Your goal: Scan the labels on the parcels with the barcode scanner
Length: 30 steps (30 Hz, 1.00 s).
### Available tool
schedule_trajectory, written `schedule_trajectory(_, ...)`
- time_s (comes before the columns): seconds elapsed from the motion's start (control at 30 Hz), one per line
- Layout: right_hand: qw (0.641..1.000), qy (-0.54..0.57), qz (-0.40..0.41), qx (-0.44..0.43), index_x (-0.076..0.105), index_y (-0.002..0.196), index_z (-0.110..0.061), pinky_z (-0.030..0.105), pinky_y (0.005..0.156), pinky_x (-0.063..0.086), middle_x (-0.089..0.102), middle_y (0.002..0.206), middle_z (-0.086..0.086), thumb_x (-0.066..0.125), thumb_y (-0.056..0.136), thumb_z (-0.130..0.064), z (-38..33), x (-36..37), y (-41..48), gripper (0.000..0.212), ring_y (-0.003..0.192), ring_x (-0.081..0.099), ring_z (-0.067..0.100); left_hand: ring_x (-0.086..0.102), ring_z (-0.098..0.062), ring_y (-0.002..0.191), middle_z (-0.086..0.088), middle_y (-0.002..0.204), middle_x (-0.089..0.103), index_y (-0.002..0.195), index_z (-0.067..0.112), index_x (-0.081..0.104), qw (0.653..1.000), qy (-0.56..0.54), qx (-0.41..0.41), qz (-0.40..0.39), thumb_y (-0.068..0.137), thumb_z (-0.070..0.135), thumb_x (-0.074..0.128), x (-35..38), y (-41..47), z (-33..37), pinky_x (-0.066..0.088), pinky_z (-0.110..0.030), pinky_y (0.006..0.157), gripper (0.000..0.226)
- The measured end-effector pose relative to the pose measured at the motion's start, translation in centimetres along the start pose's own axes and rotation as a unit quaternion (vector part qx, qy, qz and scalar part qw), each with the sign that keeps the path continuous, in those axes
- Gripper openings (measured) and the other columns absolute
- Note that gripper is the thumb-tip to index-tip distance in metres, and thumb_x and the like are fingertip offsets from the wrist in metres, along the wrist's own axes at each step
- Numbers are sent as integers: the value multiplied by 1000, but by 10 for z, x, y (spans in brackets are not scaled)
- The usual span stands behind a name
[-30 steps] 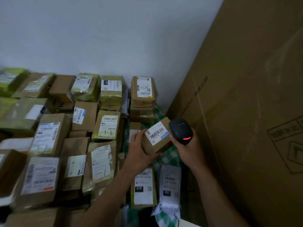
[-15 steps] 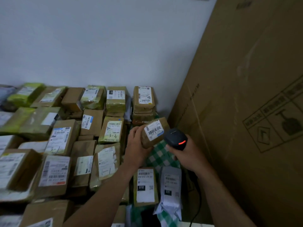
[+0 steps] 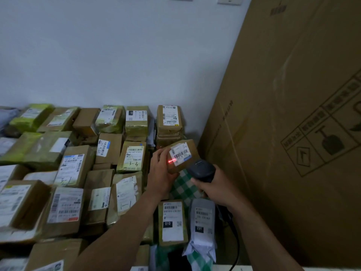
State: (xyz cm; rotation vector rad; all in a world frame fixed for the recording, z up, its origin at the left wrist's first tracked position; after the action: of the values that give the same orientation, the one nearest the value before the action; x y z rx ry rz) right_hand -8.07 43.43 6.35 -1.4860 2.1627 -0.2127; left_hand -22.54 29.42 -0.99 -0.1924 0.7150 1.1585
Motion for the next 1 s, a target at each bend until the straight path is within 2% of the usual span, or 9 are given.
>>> schedule_trajectory(0.2, 1000, -2, -8, -5, 49, 137, -31, 19, 61, 51, 71, 108, -3, 79, 90, -31, 1, -3, 4, 56, 81, 71, 9, 40, -18, 139, 0, 150, 38, 149, 24, 43, 1000, 17, -2, -6, 72, 18, 91, 0, 2, 1, 46, -40, 110, 91)
schedule_trajectory(0.33, 1000, -4, -14, -9, 49, 131, -34, 15, 56, 49, 71, 104, -4, 78, 91, -29, 3, -3, 5, 49, 79, 70, 7, 39, -18, 140, 0, 151, 37, 150, 24, 42, 1000, 22, -7, -14, 73, 18, 91, 2, 2, 0, 42, -37, 108, 92)
schedule_trajectory(0.47, 1000, -3, -18, -9, 49, 127, -37, 18, 60, 49, 71, 103, -6, 78, 91, -30, 5, -1, 7, 47, 82, 70, 8, 39, -17, 140, 2, 151, 36, 150, 26, 41, 999, 25, -2, -20, 72, 21, 92, 4, 1, -3, 43, -38, 108, 93)
schedule_trajectory(0.6, 1000, 10, -13, -7, 51, 123, -37, 21, 63, 51, 72, 101, -5, 79, 91, -28, 10, -2, 11, 44, 80, 71, 9, 43, -14, 133, 3, 145, 39, 147, 24, 45, 1000, 16, -21, -15, 69, 21, 93, 6, -3, -15, 44, -33, 105, 92)
schedule_trajectory(0.7, 999, 30, 20, 3, 55, 125, -32, 32, 70, 57, 73, 105, -6, 84, 86, -29, 24, -6, 19, 48, 79, 74, 14, 45, -11, 123, 3, 137, 39, 145, 23, 43, 994, -30, -104, -27, 68, 33, 94, 13, -9, -27, 49, -34, 100, 93)
schedule_trajectory(0.83, 998, 12, 54, 27, 58, 127, -32, 42, 81, 60, 74, 106, -4, 89, 74, -43, 41, -13, 29, 63, 86, 74, 19, 49, -29, 126, -5, 145, 32, 151, 31, 35, 952, -82, -270, -117, 76, 65, 79, 40, -16, -40, 57, -41, 94, 94)
schedule_trajectory(0.87, 998, 7, 59, 34, 59, 127, -30, 40, 79, 61, 74, 104, -3, 90, 74, -42, 45, -15, 31, 63, 85, 73, 19, 52, -31, 125, -7, 149, 33, 150, 35, 35, 951, -70, -274, -126, 72, 79, 72, 49, -15, -44, 58, -45, 94, 97)
schedule_trajectory(0.93, 997, -2, 65, 44, 61, 126, -19, 27, 60, 56, 71, 90, 1, 87, 82, -30, 53, -18, 33, 53, 68, 70, 13, 57, -32, 124, -9, 150, 45, 148, 35, 39, 951, -62, -272, -137, 70, 95, 54, 68, -12, -55, 55, -45, 98, 100)
schedule_trajectory(1.0, 996, -9, 66, 59, 61, 124, -14, 20, 50, 48, 68, 83, 2, 84, 86, -22, 61, -20, 35, 45, 55, 66, 6, 59, -33, 123, -10, 142, 56, 146, 21, 45, 949, -49, -259, -171, 92, 77, 48, 83, -5, -57, 48, -37, 99, 77)
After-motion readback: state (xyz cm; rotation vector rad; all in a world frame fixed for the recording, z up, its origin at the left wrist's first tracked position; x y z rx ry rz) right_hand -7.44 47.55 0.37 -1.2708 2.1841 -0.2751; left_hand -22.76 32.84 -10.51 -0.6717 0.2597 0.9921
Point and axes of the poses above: each hand's wrist, its own y-axis towards the middle knuckle, its own x-axis out of the palm, z = x × y, the point moved 4 cm from there along y, towards the middle knuckle
